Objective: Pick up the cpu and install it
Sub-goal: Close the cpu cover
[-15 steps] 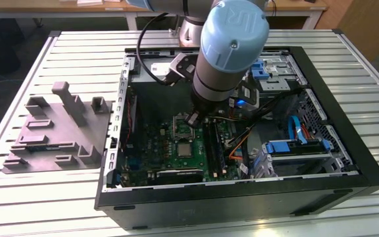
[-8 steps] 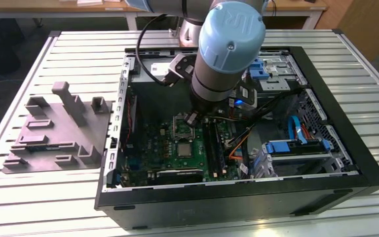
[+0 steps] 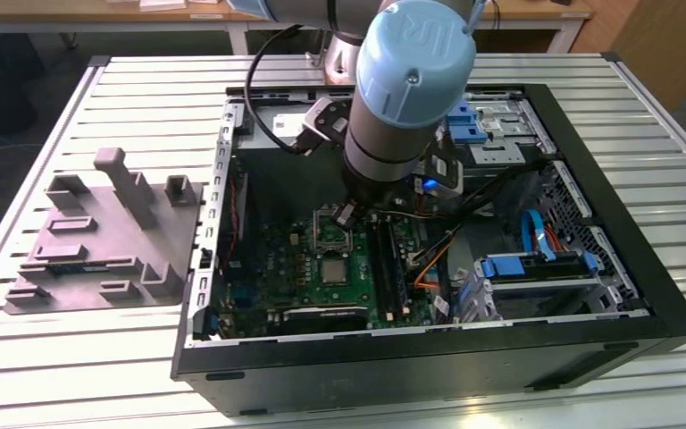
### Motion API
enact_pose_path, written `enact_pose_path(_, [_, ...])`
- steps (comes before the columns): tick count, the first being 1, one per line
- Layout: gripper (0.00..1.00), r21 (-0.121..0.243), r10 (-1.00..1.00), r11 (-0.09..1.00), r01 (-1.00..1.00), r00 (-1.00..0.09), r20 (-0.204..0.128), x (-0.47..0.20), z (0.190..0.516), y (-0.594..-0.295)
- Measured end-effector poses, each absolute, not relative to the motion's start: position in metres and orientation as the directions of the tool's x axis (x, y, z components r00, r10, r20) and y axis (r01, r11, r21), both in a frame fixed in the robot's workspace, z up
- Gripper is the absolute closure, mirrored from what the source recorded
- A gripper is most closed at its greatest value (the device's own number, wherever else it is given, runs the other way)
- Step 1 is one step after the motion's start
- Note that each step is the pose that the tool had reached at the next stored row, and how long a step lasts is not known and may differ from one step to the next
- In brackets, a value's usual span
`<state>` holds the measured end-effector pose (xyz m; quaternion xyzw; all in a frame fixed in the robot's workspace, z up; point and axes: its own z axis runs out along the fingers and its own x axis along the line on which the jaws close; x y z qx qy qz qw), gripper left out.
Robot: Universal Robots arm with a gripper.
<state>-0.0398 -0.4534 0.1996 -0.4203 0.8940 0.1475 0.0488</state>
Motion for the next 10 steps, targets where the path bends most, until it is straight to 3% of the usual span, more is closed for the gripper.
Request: enact_pose_path(10, [0.89, 0.184, -0.749, 0.616, -0.766, -0.642, -0.164, -0.0414, 0.2038, -0.4498])
